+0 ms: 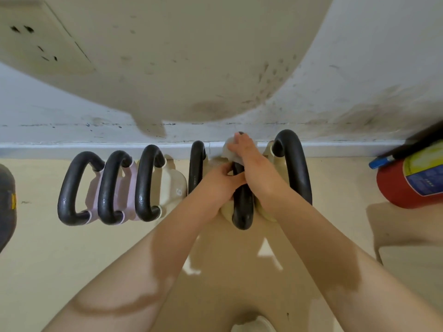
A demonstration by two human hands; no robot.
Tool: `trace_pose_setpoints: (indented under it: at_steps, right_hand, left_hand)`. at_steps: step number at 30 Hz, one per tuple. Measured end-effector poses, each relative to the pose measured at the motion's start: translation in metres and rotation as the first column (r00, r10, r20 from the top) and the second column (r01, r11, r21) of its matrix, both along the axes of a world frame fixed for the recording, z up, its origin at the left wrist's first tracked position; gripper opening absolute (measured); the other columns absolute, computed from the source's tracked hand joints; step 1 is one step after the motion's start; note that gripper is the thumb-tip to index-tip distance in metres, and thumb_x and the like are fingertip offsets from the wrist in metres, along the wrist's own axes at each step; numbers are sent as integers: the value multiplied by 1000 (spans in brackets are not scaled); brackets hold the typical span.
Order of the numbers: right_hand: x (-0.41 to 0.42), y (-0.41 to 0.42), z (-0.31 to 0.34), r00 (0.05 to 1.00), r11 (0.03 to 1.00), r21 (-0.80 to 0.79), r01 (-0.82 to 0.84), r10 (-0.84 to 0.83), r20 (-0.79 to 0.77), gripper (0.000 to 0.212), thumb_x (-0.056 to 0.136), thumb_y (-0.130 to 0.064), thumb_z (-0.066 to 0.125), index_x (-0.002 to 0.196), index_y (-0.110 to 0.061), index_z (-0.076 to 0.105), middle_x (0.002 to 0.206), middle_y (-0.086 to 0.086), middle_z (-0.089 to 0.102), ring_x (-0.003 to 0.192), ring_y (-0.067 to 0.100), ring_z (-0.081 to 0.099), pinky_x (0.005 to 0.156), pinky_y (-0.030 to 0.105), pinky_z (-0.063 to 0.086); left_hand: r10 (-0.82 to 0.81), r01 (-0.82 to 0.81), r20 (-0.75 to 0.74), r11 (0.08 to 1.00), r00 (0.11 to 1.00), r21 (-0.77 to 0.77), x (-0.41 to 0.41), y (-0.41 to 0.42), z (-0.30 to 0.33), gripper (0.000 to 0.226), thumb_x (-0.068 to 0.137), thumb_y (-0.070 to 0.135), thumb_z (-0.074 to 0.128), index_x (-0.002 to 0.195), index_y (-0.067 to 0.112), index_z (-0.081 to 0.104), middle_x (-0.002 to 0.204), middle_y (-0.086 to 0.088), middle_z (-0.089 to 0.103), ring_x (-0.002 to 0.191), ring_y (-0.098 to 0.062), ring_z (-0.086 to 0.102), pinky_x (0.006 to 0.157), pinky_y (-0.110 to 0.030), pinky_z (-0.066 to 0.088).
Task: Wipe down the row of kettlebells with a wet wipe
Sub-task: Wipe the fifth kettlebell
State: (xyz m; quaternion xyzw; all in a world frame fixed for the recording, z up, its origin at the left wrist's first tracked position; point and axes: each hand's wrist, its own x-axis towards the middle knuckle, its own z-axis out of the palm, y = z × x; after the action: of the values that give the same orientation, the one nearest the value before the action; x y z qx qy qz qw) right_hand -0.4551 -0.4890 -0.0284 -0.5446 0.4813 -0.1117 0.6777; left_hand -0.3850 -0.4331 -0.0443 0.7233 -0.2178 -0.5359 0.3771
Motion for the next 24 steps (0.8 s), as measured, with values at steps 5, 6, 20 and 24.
trace_pose_setpoints:
  at_steps: [5,6,20,24]
  right_hand:
    - [9,-12,-10,995,964,-249,-95,87,-42,58,97,-53,21,146,-23,26,150,0,33,136,18,33,113,33,23]
    - [9,-16,-13,995,972,-216,-88,77,-58,62,95,-58,21,147,-23,23,151,0,32,137,19,33,115,37,23]
    - [-12,8,-22,982,931,-323,-170,186,17,53,99,-44,23,149,-29,12,157,-16,3,142,0,4,117,25,6]
    - [-6,-5,-22,995,986,-137,-99,99,-5,48,100,-39,28,144,-20,30,150,3,32,137,18,33,115,37,25]
  left_hand:
    - [-40,38,-32,998,999,-54,-4,13,-4,31,83,26,63,113,18,59,94,0,69,85,-13,65,77,-26,52]
    - [-72,70,-36,997,997,-46,-6,17,-6,31,82,29,65,111,19,60,99,-1,70,91,-15,66,84,-30,52]
    - [-131,135,44,985,990,-109,-6,25,-6,26,87,24,58,111,13,58,90,1,69,86,-13,66,72,-18,48]
    - [-127,134,60,983,990,-129,-8,26,-9,26,88,30,58,111,17,59,99,0,70,91,-10,66,74,-16,49]
